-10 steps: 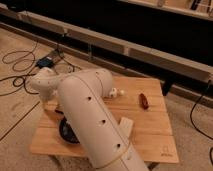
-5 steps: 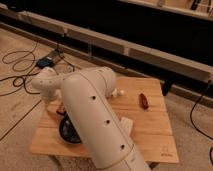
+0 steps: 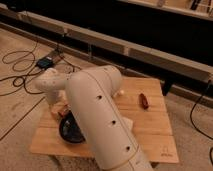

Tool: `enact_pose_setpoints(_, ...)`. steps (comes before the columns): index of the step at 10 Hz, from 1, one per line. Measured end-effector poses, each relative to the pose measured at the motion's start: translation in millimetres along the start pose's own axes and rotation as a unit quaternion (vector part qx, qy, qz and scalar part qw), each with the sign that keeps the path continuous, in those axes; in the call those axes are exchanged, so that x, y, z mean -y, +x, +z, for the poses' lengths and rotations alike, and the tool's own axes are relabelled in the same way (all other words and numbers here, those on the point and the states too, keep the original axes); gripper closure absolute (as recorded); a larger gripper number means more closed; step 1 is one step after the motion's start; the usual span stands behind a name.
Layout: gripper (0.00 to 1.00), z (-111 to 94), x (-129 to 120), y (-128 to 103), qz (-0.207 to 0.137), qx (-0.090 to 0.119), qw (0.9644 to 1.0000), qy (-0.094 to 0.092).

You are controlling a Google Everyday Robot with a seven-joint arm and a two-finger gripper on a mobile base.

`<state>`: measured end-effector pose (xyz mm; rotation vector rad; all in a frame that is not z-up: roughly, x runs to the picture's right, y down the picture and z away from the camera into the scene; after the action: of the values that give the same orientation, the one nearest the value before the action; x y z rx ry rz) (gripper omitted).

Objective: Push the eraser across the table

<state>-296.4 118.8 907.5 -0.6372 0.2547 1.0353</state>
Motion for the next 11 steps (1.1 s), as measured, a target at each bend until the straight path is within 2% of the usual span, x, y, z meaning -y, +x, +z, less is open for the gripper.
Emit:
enact_pose_setpoints(6,0.35,-3,26,31,0.024,-0.024,0.9993,0.017)
enact_pose_setpoints(11,0.35,-8,56,46,0.038,-0.043,0.9966,0.059)
